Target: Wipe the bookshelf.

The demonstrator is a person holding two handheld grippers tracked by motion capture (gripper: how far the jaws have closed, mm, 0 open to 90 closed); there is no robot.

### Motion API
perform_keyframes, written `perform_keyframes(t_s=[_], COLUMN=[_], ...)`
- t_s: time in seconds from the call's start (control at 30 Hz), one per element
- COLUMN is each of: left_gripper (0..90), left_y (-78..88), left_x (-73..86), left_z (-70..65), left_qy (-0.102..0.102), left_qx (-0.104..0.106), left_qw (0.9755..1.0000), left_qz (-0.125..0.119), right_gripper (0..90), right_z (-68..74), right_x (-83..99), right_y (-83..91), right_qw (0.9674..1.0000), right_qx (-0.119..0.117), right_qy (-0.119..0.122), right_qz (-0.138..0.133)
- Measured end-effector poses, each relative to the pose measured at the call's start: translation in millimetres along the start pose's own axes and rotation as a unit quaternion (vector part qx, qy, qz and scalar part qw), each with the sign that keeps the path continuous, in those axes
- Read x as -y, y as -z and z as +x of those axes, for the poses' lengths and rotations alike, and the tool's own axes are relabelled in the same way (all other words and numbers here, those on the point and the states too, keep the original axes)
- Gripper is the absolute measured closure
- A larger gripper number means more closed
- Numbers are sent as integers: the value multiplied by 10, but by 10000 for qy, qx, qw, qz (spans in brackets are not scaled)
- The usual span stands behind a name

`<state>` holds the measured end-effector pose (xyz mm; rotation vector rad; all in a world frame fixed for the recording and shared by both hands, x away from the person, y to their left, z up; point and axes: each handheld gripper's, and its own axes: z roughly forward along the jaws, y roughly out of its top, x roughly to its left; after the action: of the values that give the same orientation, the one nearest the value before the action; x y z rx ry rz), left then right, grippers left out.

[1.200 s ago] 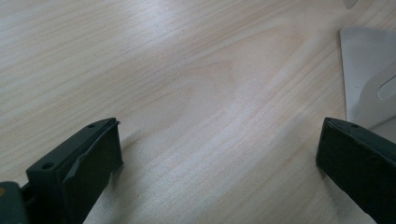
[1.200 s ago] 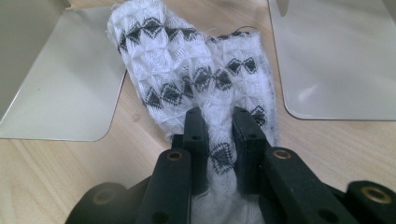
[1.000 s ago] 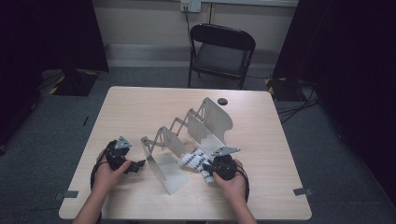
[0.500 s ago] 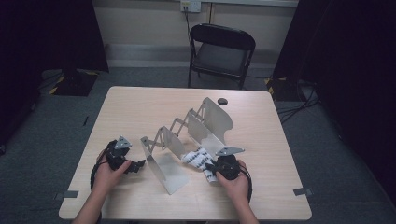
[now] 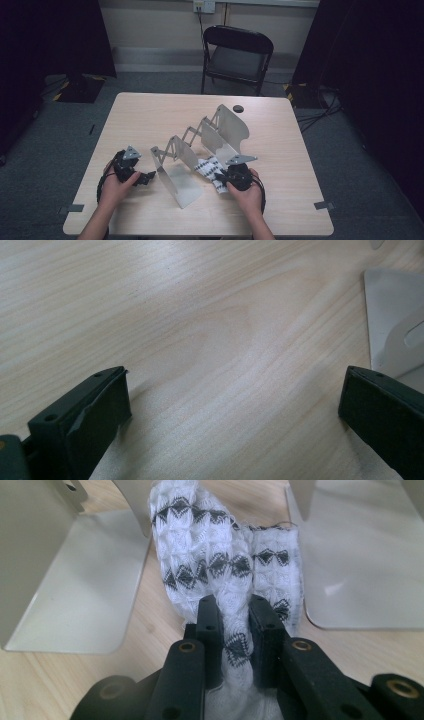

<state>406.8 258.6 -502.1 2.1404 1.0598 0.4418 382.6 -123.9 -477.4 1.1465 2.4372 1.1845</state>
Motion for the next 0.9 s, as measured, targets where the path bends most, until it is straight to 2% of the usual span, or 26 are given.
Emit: perform_keyframes(t_s=[0.2, 0.4, 0.6, 0.63, 0.67, 0.77, 0.83, 0.9], left_gripper=[0, 0, 0, 0, 0, 0, 0, 0], left_y=[0, 0, 0, 0, 0, -1, 0, 0], left_x=[0, 0, 0, 0, 0, 0, 0, 0], left_z=[0, 0, 0, 0, 0, 0, 0, 0], left_qy=[-2, -4, 1, -2, -1, 1, 0, 0], left_qx=[0, 0, 1, 0, 1, 0, 1, 1], left_qw=[10000, 10000, 10000, 10000, 10000, 10000, 10000, 10000], left_qz=[0, 1, 0, -1, 0, -1, 0, 1], right_gripper=[781, 781, 781, 781, 781, 782, 782, 783], right_z=[70, 129, 179, 211, 223, 306, 357, 371], right_x=[-146, -340, -553, -631, -659, -758, -795, -805], right_y=[10, 115, 220, 256, 267, 281, 264, 234], right_qw=[9998, 9991, 9977, 9963, 9958, 9936, 9933, 9929], right_qx=[-85, -120, -162, -241, -281, -394, -344, -318], right_qy=[61, 169, 223, 227, 224, 483, 703, 819], right_qz=[-155, -367, -625, -787, -840, -939, -855, -804])
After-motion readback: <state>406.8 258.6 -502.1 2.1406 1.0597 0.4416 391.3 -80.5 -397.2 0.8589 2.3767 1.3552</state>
